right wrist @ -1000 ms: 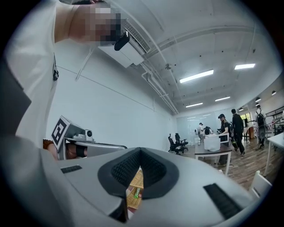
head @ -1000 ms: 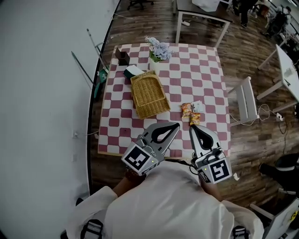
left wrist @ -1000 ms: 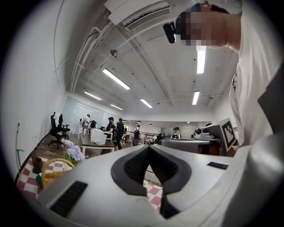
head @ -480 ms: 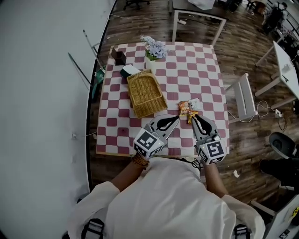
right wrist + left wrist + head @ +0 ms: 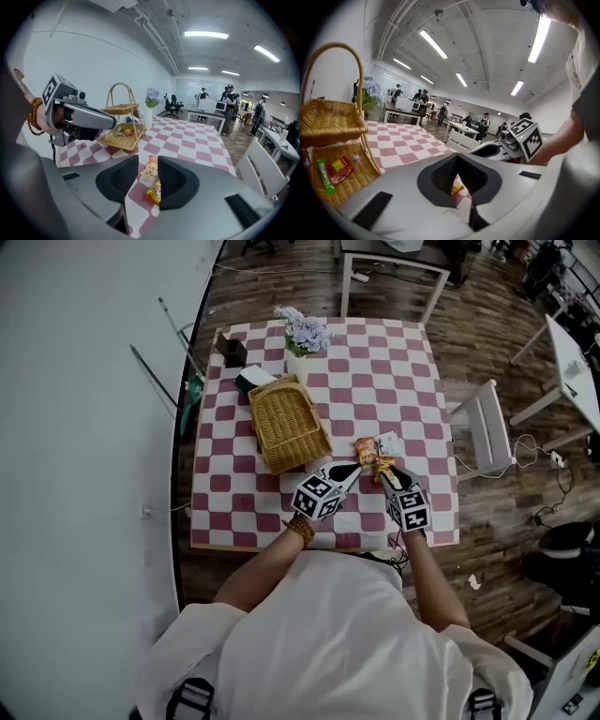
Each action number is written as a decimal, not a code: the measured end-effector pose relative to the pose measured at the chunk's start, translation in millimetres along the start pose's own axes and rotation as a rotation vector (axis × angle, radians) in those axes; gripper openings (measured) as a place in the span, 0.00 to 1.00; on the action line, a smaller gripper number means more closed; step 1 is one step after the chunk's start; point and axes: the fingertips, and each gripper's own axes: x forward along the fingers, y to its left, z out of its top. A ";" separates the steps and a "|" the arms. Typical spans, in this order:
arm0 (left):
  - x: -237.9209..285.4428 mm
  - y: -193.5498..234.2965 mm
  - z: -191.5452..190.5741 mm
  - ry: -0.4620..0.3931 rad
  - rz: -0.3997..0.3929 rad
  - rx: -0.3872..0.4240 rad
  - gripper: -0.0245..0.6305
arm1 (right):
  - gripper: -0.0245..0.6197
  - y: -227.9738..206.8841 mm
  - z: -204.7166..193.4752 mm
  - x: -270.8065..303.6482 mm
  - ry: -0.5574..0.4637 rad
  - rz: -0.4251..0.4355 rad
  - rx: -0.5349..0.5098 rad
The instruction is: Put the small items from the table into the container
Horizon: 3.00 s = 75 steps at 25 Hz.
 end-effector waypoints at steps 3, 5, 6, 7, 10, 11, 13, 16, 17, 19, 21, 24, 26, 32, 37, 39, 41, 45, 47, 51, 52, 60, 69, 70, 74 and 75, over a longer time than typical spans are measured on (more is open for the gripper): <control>20.5 6.7 -33.2 0.069 -0.018 -0.022 0.08 | 0.27 -11.7 -38.0 26.4 0.100 0.004 0.025; 30.0 11.0 -51.4 0.105 -0.022 -0.049 0.08 | 0.27 -17.3 -60.7 39.8 0.170 0.007 0.034; 34.0 13.2 -57.6 0.119 -0.021 -0.059 0.08 | 0.27 -20.4 -70.0 45.8 0.200 0.007 0.039; 37.9 15.3 -62.6 0.132 -0.020 -0.065 0.08 | 0.27 -23.9 -78.0 51.3 0.226 0.006 0.045; 48.0 21.2 -74.7 0.169 -0.019 -0.065 0.08 | 0.27 -32.9 -96.9 66.0 0.287 -0.003 0.057; 50.3 23.0 -78.3 0.181 -0.018 -0.066 0.08 | 0.27 -35.0 -102.8 70.1 0.305 -0.005 0.060; 53.9 26.1 -84.8 0.207 -0.017 -0.066 0.08 | 0.27 -38.3 -114.4 77.6 0.339 -0.003 0.067; 57.4 30.6 -92.9 0.239 -0.014 -0.065 0.08 | 0.28 -39.1 -124.2 84.5 0.374 0.008 0.074; 58.3 31.9 -94.0 0.244 -0.012 -0.066 0.08 | 0.28 -39.1 -124.0 85.7 0.375 0.011 0.072; 59.4 33.8 -94.0 0.245 -0.011 -0.068 0.08 | 0.26 -38.4 -122.0 87.1 0.375 0.016 0.056; 59.1 33.6 -93.3 0.241 -0.012 -0.069 0.08 | 0.22 -38.8 -121.6 87.4 0.372 0.014 0.046; 57.2 30.6 -90.5 0.231 -0.016 -0.067 0.08 | 0.17 -40.1 -118.6 84.8 0.347 0.002 0.050; 53.6 29.0 -83.9 0.207 -0.015 -0.074 0.08 | 0.15 -39.7 -112.2 80.7 0.320 -0.007 0.058; 20.7 21.0 -46.8 0.067 0.024 -0.111 0.08 | 0.15 -37.0 -67.8 44.9 0.196 -0.036 0.067; -8.0 10.1 -13.9 -0.025 0.041 -0.081 0.08 | 0.15 -32.2 -8.8 5.8 0.041 -0.048 0.067; -17.0 3.2 4.8 -0.065 0.044 -0.053 0.08 | 0.15 -28.6 14.2 -10.8 -0.021 -0.045 0.065; -26.7 -5.6 26.9 -0.108 0.044 -0.019 0.08 | 0.15 -22.8 36.0 -28.2 -0.085 -0.038 0.065; -52.7 -29.7 78.1 -0.204 0.044 0.056 0.08 | 0.15 -5.2 79.0 -66.6 -0.207 -0.021 0.063; -68.4 -44.2 103.6 -0.254 0.045 0.098 0.08 | 0.15 3.5 99.3 -87.2 -0.263 -0.011 0.053; -98.2 -70.7 136.8 -0.318 0.054 0.168 0.08 | 0.15 23.7 134.0 -126.7 -0.360 0.020 0.023; -105.4 -76.2 142.1 -0.324 0.063 0.172 0.08 | 0.15 28.8 142.3 -136.7 -0.383 0.023 0.013; -137.3 -100.1 158.2 -0.336 0.113 0.195 0.08 | 0.14 55.4 173.4 -179.6 -0.466 0.027 0.007; -181.7 -84.4 144.8 -0.339 0.232 0.183 0.08 | 0.15 116.1 184.0 -155.2 -0.455 0.183 -0.031; -189.4 -80.7 142.3 -0.339 0.257 0.180 0.08 | 0.15 124.9 186.2 -150.8 -0.454 0.211 -0.039; -219.6 -69.7 131.4 -0.334 0.347 0.158 0.08 | 0.14 159.2 192.7 -136.5 -0.443 0.313 -0.072; -226.1 -67.7 128.1 -0.331 0.365 0.151 0.08 | 0.14 166.7 193.8 -134.1 -0.441 0.333 -0.078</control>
